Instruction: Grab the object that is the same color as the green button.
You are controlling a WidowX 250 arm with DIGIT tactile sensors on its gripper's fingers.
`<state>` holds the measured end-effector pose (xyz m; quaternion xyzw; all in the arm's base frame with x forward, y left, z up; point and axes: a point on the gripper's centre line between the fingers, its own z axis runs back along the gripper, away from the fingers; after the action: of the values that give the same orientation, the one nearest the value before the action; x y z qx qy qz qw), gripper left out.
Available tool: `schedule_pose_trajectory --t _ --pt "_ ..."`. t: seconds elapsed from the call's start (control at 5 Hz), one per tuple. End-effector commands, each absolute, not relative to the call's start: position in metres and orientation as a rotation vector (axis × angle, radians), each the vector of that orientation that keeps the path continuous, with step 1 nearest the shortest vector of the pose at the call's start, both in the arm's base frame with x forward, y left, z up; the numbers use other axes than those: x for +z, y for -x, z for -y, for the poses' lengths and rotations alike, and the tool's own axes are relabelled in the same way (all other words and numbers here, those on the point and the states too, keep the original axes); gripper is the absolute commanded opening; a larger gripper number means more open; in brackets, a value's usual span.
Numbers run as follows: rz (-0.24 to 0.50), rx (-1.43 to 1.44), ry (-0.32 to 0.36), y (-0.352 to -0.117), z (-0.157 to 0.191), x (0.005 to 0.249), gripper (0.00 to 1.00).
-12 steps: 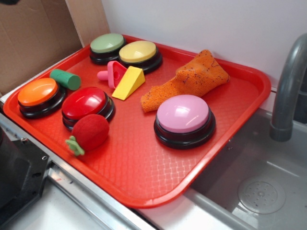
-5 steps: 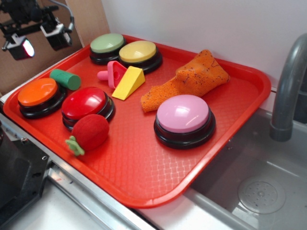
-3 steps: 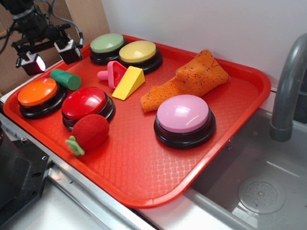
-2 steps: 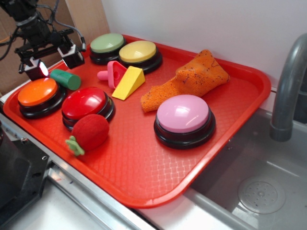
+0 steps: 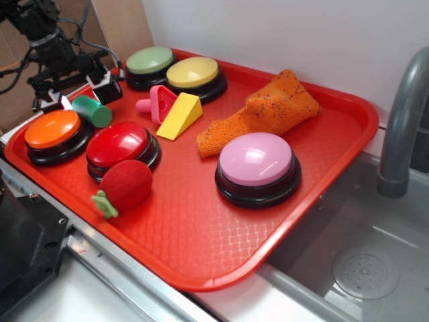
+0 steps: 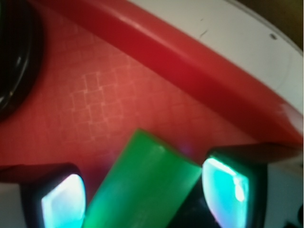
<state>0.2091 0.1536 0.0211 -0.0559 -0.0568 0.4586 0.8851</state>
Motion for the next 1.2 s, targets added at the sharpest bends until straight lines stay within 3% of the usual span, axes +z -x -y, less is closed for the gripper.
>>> schedule_pose_trajectory --t 0.0,0.2,0.6,1.0 --pt "0.124 0.956 0.132 -0.206 -0.158 0.015 0.82" --pt "0.135 0.934 0.134 -0.207 -0.155 0.015 0.00" --pt "0.172 0.919 0.154 -0.218 -0.154 0.035 0.00" --pt "0.204 0.791 0.124 -0.234 -0.130 0.089 0.00"
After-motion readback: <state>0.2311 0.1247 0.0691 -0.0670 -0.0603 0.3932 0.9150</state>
